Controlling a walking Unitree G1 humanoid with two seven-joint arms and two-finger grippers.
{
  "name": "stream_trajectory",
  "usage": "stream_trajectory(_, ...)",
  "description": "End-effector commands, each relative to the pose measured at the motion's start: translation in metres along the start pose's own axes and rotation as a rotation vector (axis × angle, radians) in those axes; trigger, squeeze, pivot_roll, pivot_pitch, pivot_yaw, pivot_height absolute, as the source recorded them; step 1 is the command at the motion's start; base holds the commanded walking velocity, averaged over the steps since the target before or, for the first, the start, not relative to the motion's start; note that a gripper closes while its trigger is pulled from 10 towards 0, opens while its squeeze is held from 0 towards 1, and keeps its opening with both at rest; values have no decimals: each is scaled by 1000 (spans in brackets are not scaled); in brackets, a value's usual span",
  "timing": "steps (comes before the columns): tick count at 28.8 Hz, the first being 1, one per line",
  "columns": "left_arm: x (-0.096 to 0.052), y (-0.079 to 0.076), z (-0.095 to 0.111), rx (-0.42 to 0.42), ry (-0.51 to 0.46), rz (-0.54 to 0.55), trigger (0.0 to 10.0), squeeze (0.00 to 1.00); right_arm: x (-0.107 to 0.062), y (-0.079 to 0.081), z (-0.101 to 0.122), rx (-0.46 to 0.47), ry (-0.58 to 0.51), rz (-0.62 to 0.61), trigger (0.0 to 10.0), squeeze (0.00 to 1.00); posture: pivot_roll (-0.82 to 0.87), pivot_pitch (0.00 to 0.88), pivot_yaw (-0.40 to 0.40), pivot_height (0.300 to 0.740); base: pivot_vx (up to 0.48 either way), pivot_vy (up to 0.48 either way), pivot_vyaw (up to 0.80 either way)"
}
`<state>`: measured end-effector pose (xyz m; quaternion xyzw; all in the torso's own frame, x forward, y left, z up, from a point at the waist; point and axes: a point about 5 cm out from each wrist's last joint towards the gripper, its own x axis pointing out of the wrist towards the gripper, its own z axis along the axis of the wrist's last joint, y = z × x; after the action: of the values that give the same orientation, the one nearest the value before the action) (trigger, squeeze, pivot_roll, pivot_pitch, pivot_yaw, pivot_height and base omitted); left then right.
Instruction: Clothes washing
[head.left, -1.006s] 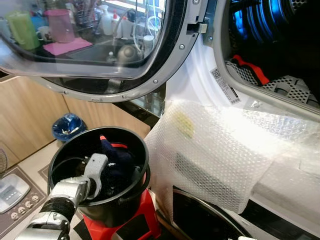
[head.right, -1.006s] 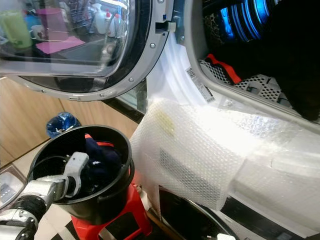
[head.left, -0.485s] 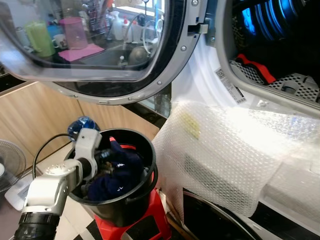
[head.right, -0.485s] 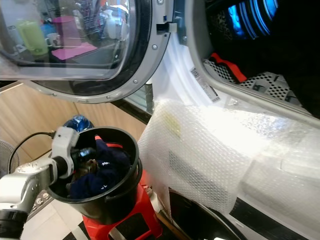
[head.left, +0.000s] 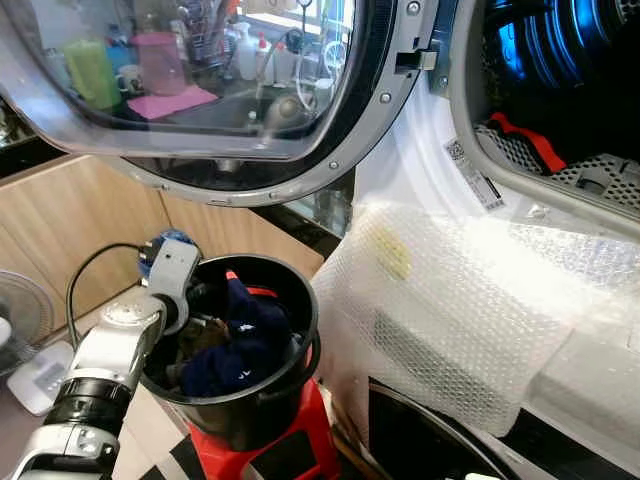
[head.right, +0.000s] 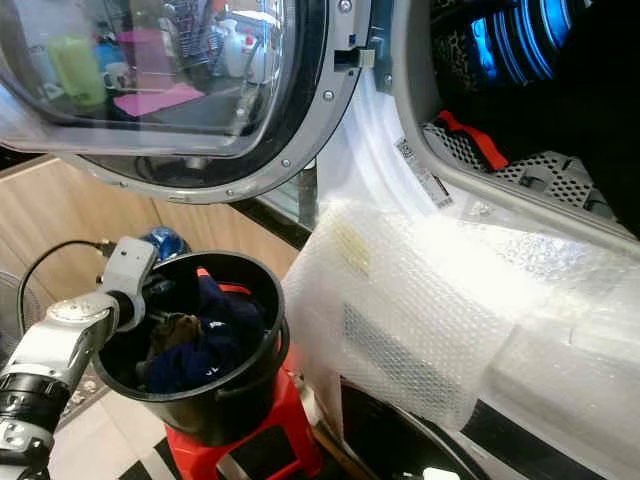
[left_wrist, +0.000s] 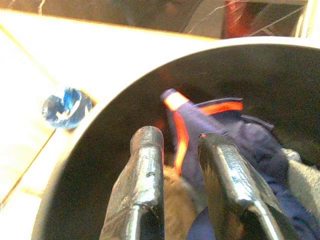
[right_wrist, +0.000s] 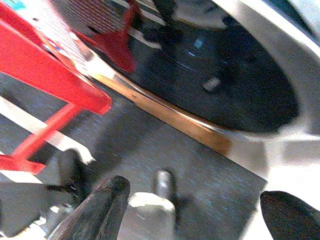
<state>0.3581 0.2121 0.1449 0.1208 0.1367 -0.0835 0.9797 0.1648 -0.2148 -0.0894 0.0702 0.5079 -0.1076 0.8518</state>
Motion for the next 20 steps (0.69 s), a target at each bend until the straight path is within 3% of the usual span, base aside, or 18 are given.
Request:
stream_trajectory(1,2,-6,-2,58,-23,-3,10000,1000,-1,-4,-3,-11,3,-3,10000,0,50,138,-42,740,0,0,0)
stream_trajectory(6,4,-23,5,125,-143,-18,10000,1000,0,-2,1,4,-20,27,10000,0,43,140,-34,740,0,0,0)
stream_trajectory(9,3,-26,8,100,-177,-12,10000,1000,0,0,4,3,-30,40,10000,0,43,141,-33,740,0,0,0)
stream_trajectory(14,-24,-38,-1,62,-295,135,10000,1000,0,10,1,16,-31,71,10000,0,79,120,-12,740,0,0,0)
stream_trajectory(20,-55,-43,-5,7,-344,231,10000,1000,0,22,-4,32,-27,109,10000,0,93,101,40,740,0,0,0)
